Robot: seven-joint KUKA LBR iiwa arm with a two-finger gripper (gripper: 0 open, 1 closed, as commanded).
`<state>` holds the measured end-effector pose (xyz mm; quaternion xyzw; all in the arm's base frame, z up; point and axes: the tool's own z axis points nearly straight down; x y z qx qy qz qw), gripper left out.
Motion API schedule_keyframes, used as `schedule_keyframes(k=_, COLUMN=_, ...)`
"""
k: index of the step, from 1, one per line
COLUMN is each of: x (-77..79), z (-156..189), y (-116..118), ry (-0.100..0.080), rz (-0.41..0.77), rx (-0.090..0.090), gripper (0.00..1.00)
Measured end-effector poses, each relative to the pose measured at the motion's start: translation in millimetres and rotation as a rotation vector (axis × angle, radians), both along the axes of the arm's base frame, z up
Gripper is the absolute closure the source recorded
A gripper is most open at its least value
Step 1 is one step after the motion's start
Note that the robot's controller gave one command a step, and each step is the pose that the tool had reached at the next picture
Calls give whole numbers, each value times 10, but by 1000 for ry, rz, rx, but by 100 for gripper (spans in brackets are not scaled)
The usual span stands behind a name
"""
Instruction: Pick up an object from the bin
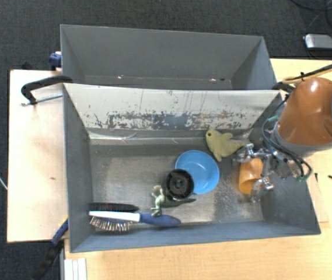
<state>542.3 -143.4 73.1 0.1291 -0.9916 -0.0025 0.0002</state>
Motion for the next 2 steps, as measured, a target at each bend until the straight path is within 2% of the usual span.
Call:
schedule_keyframes(k=1, x=18, z=27, y=38, ry=-5, rz=4, rx=4, gripper=100)
schedule_keyframes(k=2, x=435, z=1345, y=-41, ry=-15, rz=565, rx=-9, gripper=100)
